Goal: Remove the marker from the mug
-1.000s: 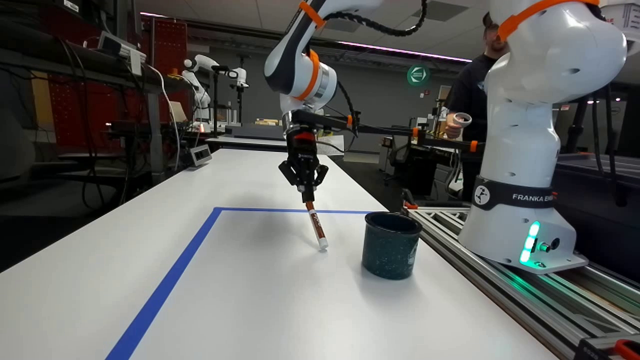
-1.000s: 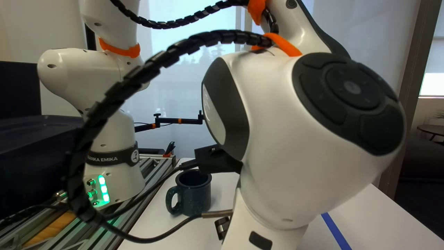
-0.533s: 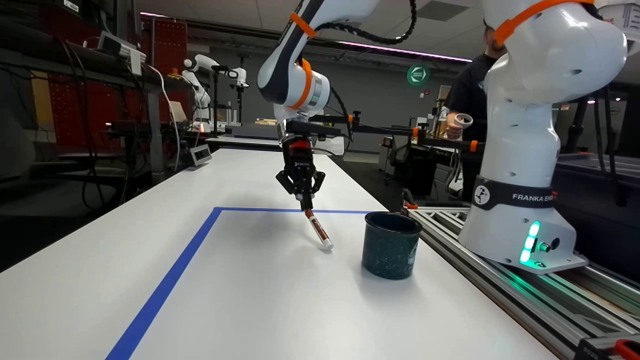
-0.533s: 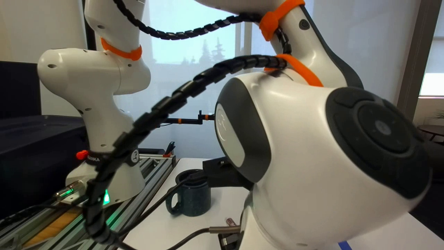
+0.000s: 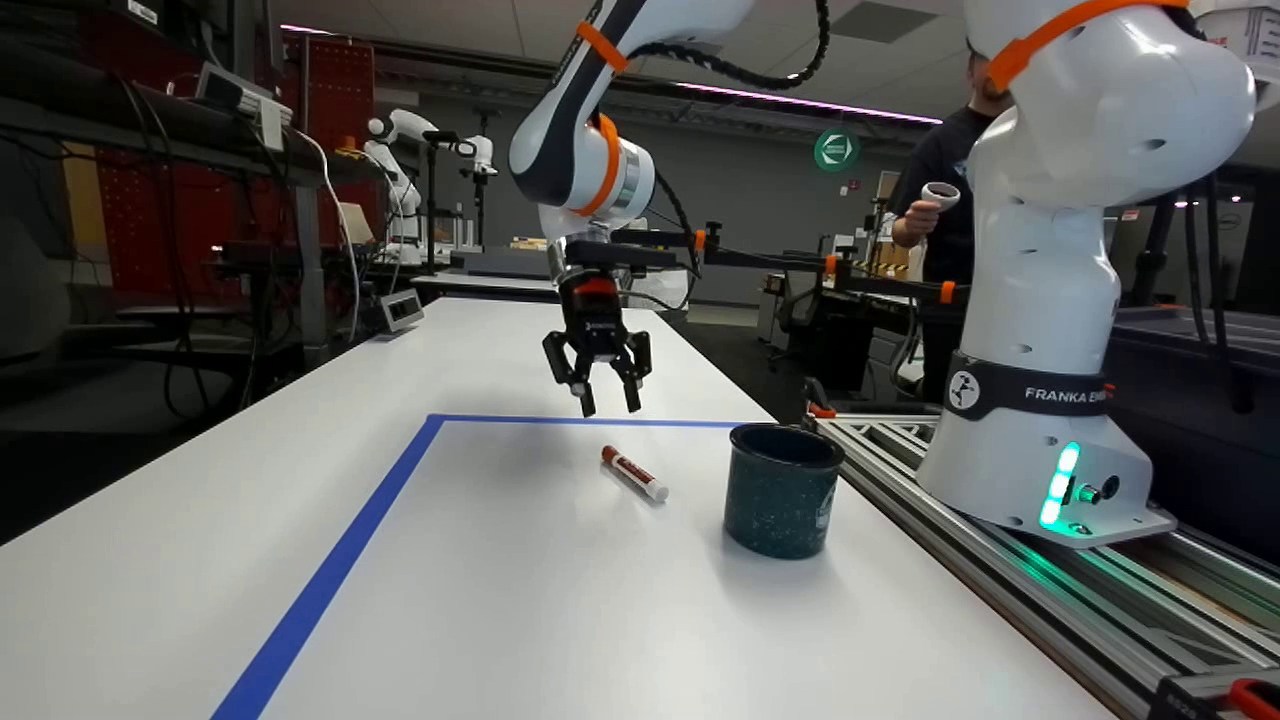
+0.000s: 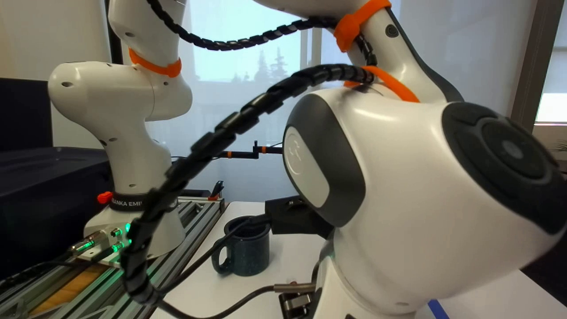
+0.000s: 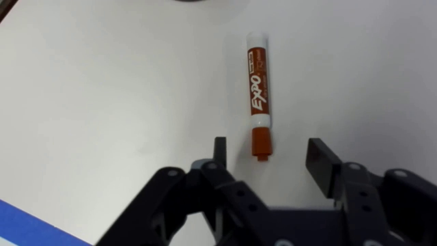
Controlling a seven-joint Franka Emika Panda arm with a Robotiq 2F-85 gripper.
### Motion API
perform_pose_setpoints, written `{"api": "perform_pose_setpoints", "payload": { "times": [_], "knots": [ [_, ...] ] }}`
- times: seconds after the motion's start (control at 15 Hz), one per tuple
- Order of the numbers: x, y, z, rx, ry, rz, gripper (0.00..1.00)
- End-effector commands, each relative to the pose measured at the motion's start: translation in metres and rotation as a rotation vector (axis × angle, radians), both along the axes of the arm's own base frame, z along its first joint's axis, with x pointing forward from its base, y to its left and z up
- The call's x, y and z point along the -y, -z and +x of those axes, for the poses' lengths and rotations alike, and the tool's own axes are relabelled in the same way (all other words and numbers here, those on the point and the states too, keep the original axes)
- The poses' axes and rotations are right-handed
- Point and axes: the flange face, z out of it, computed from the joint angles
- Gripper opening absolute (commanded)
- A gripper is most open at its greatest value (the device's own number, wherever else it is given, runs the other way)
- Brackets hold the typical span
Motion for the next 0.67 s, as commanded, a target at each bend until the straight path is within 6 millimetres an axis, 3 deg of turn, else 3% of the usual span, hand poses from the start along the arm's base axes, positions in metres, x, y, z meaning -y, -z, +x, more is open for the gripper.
{"api": "perform_pose_setpoints", "payload": {
  "times": [0.0, 0.6],
  "knots": [
    [-0.009, -0.035, -0.007, -0.007, -0.034, -0.013, 0.96],
    [-0.016, -0.112, -0.036, 0.188, -0.283, -0.168, 1.00]
  ]
}}
